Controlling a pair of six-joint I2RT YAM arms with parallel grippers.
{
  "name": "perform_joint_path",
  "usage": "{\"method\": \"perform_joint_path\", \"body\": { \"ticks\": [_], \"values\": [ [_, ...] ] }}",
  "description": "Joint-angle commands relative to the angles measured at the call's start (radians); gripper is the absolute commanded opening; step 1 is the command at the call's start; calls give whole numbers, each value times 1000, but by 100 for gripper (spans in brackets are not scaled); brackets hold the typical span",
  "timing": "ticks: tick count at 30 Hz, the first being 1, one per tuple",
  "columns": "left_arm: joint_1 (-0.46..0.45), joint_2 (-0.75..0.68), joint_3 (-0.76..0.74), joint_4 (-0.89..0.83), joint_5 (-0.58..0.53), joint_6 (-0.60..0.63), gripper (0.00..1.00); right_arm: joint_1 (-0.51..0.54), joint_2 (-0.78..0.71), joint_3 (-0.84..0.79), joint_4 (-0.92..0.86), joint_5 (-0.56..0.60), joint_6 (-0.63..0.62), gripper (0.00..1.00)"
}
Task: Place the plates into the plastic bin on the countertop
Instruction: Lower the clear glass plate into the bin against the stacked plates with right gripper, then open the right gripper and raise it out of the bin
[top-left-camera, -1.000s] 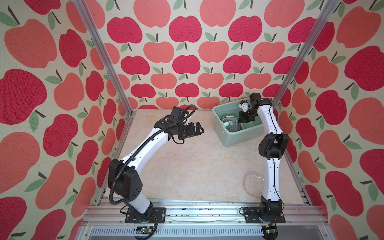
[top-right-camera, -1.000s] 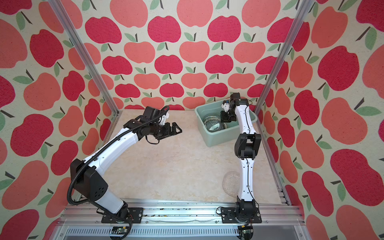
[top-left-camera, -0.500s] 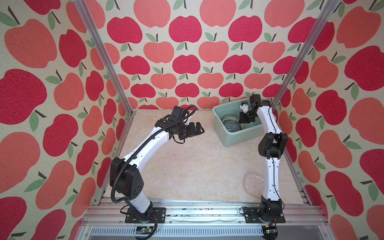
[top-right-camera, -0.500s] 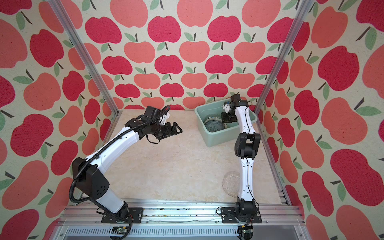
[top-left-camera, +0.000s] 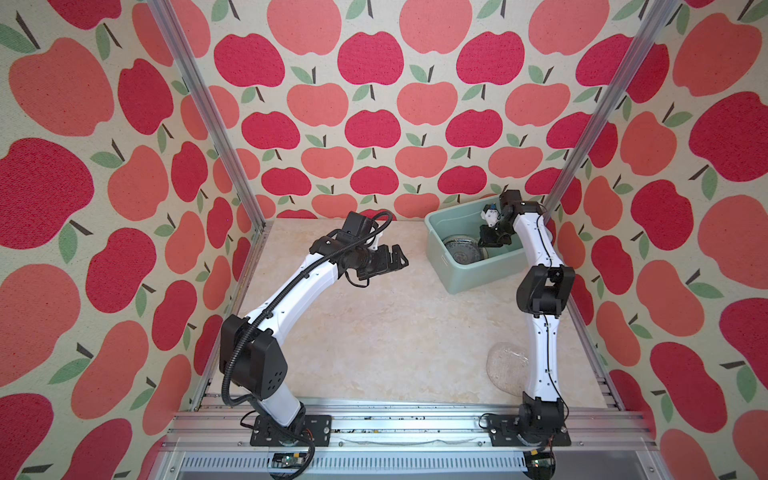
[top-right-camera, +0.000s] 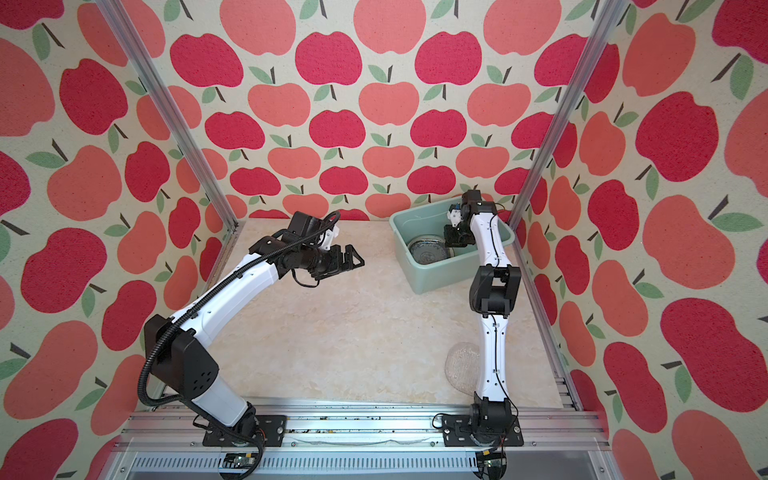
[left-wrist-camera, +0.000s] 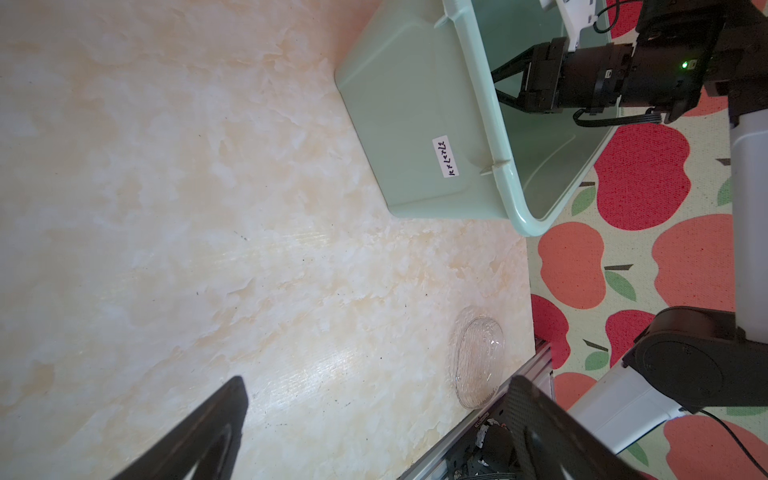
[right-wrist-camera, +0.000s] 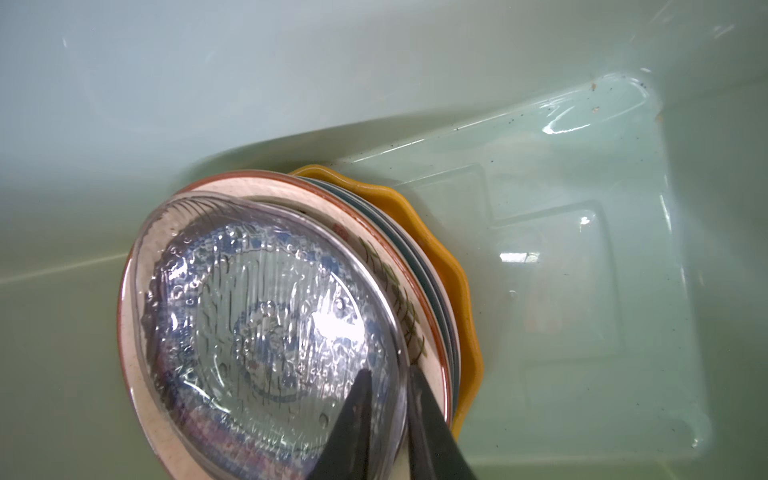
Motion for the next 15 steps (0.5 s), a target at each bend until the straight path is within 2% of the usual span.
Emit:
{"method": "perform_joint_path", "body": {
  "ticks": [1, 10, 15],
  "values": [
    [2, -26, 20, -31, -23, 15, 99, -7, -50, 29, 27, 48, 20, 30],
    [-17, -98, -8, 1, -56, 8, 99, 16, -238, 35, 68, 88, 77, 41],
    [-78, -124, -6, 0, -66, 33, 99, 47, -420, -70, 0, 90, 86, 44]
  ]
}}
